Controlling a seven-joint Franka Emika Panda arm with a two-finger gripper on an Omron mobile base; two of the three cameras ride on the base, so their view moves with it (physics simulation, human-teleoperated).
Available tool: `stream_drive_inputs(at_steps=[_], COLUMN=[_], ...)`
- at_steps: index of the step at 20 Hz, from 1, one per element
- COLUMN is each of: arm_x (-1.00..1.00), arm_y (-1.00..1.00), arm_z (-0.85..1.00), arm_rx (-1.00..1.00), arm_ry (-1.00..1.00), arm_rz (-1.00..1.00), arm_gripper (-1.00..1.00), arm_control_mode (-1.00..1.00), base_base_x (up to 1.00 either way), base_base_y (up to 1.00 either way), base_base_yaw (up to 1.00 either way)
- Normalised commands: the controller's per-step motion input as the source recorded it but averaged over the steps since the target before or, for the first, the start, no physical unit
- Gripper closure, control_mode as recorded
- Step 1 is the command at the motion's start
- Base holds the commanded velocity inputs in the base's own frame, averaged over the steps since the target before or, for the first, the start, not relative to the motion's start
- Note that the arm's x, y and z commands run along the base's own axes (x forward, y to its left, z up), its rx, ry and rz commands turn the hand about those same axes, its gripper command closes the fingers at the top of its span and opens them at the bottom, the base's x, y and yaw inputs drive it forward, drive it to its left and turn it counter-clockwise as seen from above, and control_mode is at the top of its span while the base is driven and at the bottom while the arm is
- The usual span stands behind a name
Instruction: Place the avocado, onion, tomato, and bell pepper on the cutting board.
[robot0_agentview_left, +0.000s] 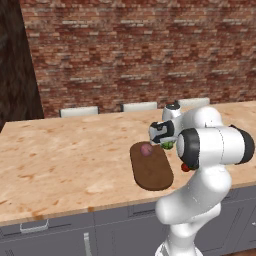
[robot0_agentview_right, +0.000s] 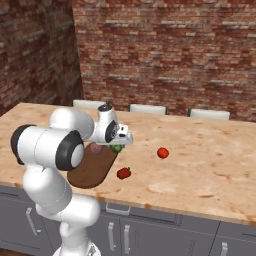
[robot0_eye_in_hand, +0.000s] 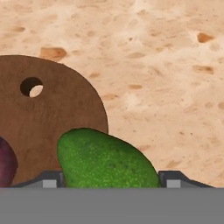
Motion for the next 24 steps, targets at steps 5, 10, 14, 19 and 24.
stream_drive_inputs(at_steps=[5,10,14,19,24], arm_x=[0.0,0.01,0.0,0.0,-0.08], arm_y=[0.36,0.18,0.16,0.03,0.01], arm_z=[-0.01,-0.1,-0.15,-0.18,-0.13], arm_rx=[0.0,0.0,0.0,0.0,0.02], arm_ry=[0.01,0.02,0.02,0.0,0.0], arm_rz=[0.0,0.0,0.0,0.0,0.0], arm_gripper=[1.0,1.0,1.0,1.0,1.0], arm_control_mode=[-1.0,-1.0,-1.0,-1.0,-1.0], base_base_x=[0.0,0.0,0.0,0.0,0.0], base_base_y=[0.0,0.0,0.0,0.0,0.0], base_base_yaw=[0.0,0.0,0.0,0.0,0.0])
